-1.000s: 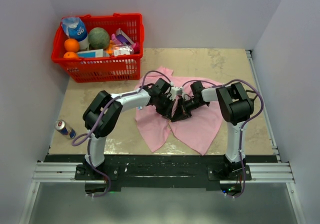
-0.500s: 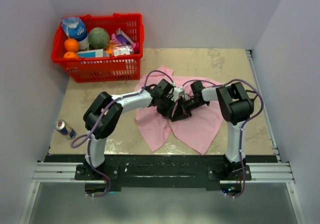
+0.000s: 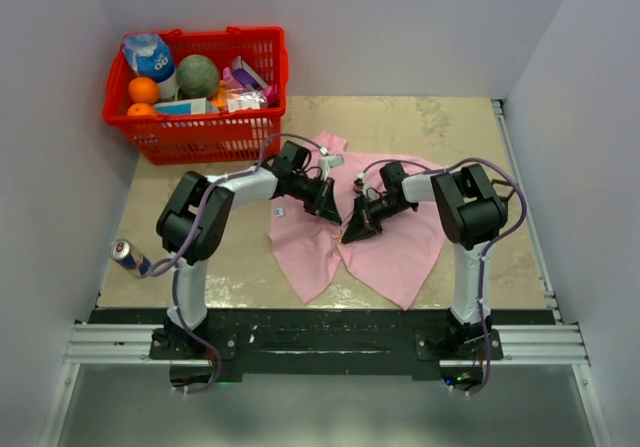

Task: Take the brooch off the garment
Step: Remove the brooch from the clothes.

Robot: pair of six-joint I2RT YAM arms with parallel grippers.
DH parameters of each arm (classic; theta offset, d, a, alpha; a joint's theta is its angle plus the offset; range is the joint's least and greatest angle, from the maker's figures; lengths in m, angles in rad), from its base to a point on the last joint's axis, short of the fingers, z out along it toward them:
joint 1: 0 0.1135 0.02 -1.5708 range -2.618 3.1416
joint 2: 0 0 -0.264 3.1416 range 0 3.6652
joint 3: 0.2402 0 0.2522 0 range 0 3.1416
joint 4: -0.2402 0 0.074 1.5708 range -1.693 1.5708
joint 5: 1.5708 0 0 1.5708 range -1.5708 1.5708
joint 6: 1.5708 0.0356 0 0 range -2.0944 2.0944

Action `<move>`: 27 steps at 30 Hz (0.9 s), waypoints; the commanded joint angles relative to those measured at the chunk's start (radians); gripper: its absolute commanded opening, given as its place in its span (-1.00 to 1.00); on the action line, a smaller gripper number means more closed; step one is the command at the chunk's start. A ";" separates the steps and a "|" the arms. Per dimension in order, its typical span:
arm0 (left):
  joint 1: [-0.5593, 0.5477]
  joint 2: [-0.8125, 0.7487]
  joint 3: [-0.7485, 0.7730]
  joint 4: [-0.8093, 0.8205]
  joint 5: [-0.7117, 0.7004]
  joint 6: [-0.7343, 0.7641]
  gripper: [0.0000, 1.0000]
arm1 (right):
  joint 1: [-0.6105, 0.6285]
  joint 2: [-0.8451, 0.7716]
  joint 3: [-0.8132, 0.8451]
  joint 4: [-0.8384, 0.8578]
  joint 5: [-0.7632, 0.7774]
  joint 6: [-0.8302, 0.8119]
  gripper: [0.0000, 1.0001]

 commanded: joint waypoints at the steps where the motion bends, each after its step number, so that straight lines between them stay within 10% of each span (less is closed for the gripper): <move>1: -0.030 0.037 -0.003 0.104 0.237 -0.064 -1.00 | 0.015 0.044 -0.008 -0.056 0.090 -0.016 -1.00; 15: -0.031 0.006 -0.067 -0.005 -0.088 0.023 -1.00 | 0.017 0.028 -0.008 -0.051 0.085 -0.007 -1.00; 27: -0.004 -0.074 -0.109 0.011 0.016 0.094 -0.66 | 0.020 -0.081 0.144 -0.281 0.308 -0.157 -1.00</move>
